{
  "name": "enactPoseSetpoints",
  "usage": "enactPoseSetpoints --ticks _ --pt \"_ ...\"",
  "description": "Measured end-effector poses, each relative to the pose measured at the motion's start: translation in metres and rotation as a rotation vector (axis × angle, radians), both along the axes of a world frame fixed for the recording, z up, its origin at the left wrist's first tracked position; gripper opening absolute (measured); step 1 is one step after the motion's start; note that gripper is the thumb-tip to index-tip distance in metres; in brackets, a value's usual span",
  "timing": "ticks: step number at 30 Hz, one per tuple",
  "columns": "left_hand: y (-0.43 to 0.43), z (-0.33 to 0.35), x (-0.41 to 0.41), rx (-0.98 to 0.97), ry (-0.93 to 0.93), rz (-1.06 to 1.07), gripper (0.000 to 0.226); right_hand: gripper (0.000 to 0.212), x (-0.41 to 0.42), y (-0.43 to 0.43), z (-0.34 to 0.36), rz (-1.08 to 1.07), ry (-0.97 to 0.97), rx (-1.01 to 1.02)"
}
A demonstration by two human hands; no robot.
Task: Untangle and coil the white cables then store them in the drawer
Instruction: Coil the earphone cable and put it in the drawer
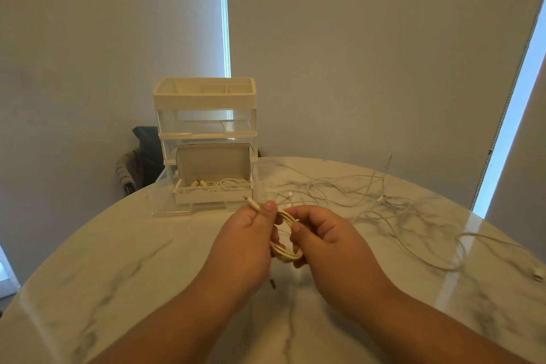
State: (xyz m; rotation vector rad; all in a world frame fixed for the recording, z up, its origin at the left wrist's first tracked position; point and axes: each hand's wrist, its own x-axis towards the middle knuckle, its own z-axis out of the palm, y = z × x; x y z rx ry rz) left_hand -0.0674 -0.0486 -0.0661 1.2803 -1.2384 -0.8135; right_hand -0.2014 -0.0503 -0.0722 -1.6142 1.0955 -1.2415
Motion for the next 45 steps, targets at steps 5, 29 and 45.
enactPoseSetpoints --ticks 5,29,45 --pt "-0.004 -0.003 -0.005 0.162 0.484 -0.081 0.032 0.028 -0.006 -0.005 -0.001 0.026 0.079 0.024" --pt "-0.001 0.005 -0.003 -0.013 0.396 0.066 0.028 0.012 0.002 -0.004 -0.011 0.223 -0.308 0.472" --pt "-0.006 -0.003 -0.002 -0.015 0.28 0.013 0.02 0.028 -0.005 -0.014 -0.013 0.12 -0.312 0.394"
